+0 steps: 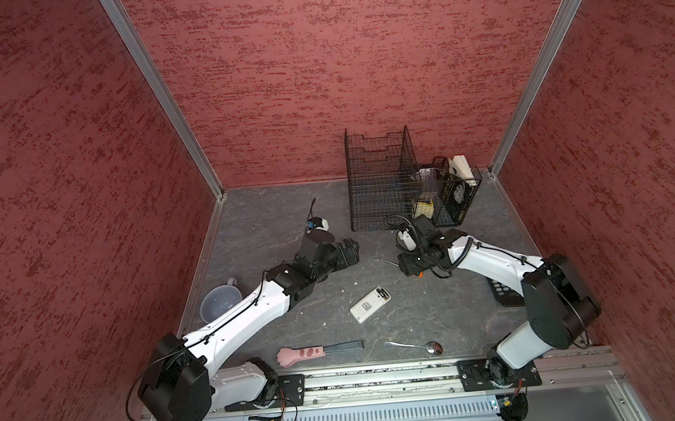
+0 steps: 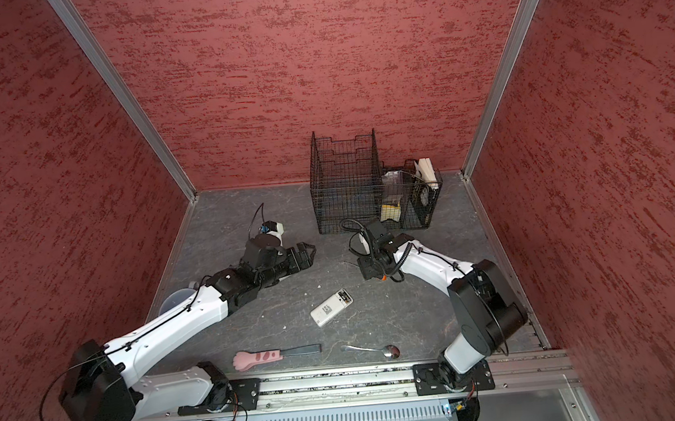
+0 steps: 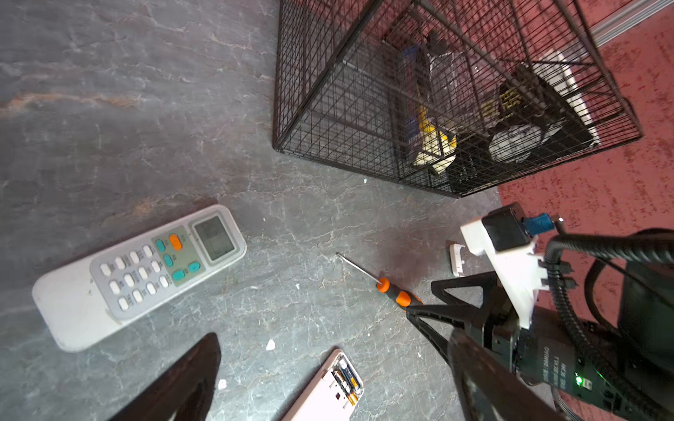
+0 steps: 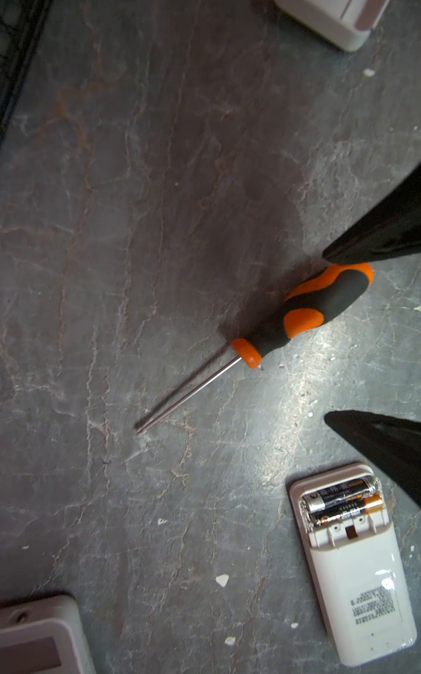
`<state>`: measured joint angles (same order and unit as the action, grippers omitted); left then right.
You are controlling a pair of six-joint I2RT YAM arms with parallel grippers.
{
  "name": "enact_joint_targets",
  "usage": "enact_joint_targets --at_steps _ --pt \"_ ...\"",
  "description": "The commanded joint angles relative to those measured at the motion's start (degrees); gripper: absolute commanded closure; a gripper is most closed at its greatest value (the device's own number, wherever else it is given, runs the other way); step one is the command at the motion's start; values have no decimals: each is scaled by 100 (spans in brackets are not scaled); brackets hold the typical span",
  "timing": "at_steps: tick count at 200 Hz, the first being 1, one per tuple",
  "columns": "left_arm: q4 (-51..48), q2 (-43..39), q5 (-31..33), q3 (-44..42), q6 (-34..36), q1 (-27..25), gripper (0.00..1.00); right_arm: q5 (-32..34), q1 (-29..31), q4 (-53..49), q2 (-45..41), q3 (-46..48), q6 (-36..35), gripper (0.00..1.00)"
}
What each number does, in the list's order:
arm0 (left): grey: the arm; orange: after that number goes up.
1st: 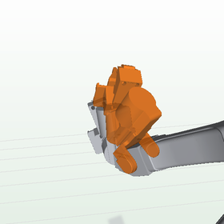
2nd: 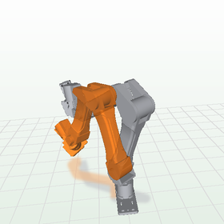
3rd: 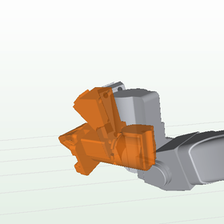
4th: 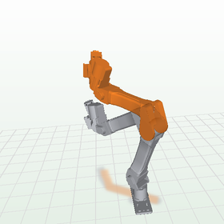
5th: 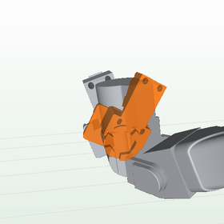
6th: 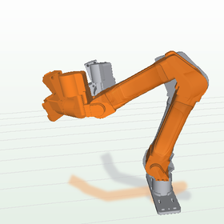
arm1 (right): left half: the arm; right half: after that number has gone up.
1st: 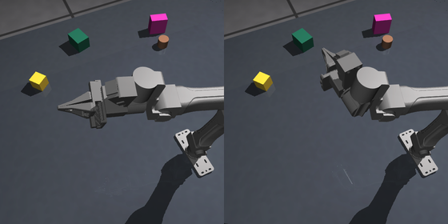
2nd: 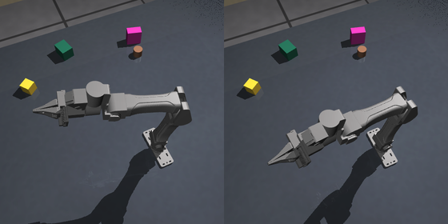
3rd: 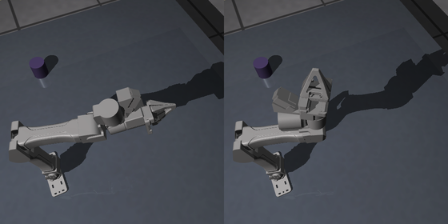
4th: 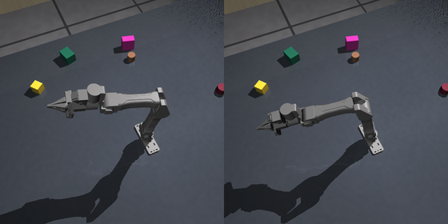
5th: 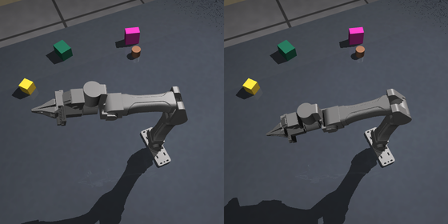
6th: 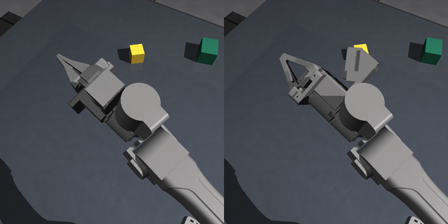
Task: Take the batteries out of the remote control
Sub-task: 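Move the right gripper to the orange-black screwdriver while the left gripper lifts away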
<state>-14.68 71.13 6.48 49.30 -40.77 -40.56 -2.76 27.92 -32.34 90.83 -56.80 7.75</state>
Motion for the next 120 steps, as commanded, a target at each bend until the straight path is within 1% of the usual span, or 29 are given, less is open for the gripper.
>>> enact_joint_targets --at_steps 1,28,51,92,120 --pt "-332 -146 605 36 -330 -266 4 -169 -193 21 34 131 -347 34" --pt "-523 -231 1071 97 -487 -534 4 -336 -333 57 -10 223 -362 33" --pt "-467 -266 1187 21 -510 -555 4 -524 -366 109 164 163 -346 33" --pt "-438 -348 1005 38 -311 -414 4 -884 -366 446 419 238 -195 35" --pt "-413 -519 746 -102 -226 -189 4 -922 -351 489 539 240 -137 37"
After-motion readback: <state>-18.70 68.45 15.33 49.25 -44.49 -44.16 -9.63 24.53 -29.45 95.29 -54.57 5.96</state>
